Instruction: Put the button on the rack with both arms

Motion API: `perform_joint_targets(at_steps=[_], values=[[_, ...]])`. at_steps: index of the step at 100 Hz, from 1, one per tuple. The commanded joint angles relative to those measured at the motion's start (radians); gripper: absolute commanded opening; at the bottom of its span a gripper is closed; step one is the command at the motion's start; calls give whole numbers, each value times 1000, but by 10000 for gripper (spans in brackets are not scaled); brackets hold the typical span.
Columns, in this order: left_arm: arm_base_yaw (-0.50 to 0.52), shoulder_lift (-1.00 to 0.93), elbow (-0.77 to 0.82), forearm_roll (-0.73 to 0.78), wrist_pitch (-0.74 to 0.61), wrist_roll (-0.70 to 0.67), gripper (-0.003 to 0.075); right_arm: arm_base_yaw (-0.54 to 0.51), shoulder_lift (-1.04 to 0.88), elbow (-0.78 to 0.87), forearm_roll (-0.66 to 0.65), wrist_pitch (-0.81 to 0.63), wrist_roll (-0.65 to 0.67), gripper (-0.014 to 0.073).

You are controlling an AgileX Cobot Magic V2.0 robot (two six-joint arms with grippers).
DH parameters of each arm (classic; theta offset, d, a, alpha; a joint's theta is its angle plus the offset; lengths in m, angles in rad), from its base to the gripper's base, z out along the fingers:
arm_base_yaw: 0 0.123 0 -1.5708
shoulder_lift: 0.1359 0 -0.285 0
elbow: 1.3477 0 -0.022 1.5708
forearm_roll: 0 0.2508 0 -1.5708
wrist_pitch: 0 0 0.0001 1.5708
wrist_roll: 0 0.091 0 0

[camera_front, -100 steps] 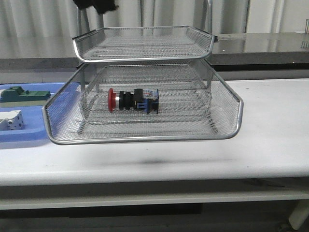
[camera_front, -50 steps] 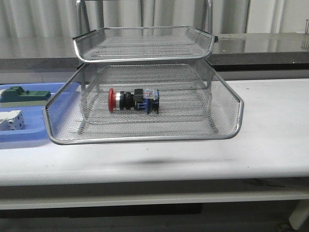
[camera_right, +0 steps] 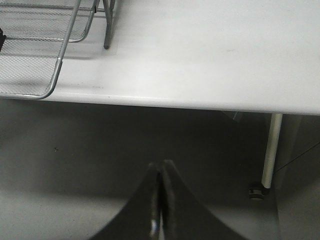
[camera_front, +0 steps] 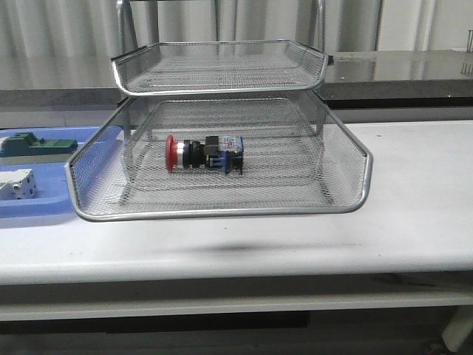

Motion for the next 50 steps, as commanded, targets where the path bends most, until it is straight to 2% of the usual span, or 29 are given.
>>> perform_joint_targets(at_steps=[1,25,50], values=[[3,-88,83,-20,-196,-12,440,-6,9,-30,-15,-64,-1,-69],[3,-317,383,-56,-431,-12,440,-6,9,-30,-15,-64,-1,-69],[3,-488,593,-161,-545,-12,440,-6,9,-30,-15,-64,-1,-69]])
